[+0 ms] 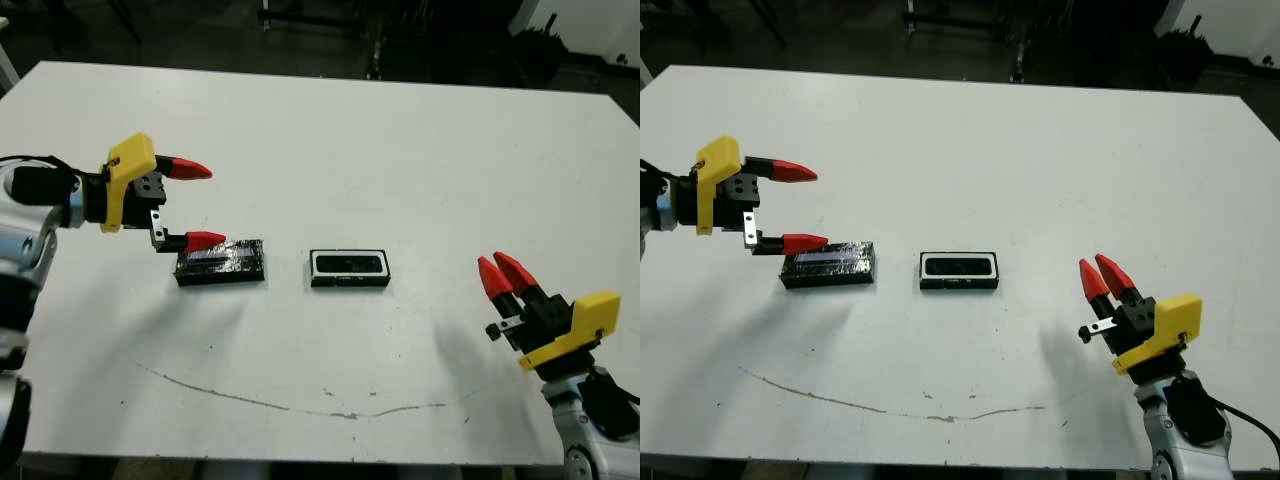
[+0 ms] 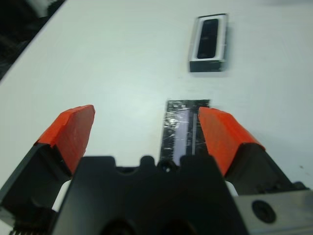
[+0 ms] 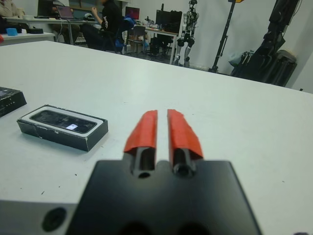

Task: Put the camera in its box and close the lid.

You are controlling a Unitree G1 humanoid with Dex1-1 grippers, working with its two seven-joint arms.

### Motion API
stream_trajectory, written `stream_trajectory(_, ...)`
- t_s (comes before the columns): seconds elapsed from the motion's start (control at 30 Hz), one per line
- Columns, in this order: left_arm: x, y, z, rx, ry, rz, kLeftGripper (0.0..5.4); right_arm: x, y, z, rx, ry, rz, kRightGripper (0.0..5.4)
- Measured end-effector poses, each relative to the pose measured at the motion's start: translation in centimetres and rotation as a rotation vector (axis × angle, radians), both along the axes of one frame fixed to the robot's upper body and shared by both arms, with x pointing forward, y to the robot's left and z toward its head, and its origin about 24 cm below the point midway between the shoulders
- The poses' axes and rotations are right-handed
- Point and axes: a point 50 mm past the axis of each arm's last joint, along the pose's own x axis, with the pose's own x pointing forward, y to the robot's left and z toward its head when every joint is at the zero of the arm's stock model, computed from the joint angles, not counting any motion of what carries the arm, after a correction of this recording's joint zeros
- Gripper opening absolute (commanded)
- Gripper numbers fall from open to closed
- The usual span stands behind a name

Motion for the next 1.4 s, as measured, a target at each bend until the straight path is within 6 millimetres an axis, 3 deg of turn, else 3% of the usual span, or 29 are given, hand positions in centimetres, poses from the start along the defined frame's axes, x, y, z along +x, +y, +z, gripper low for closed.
stream_trajectory(0.07,0.1,0.0,-0.4,0.002,0.015,-0.016,5.4,0.0,0.0,0.0,-0.002,0.0,0.0,0.01)
stream_trajectory(0.3,-0.2,0.1,-2.0,-0.009,0.113,-0.045,5.4,0.1,0.1,0.1,-0.014,-0.007,0.006,0.01)
stream_trajectory(0.93,-0.2,-1.1,-2.3,0.206,0.026,-0.156,5.4,0.1,0.2,0.0,-0.01,-0.007,0.009,0.01)
stream_trajectory(1.4,0.0,-0.8,-2.6,0.228,0.061,-0.139,5.4,0.1,0.1,0.2,-0.011,-0.011,0.013,0.01)
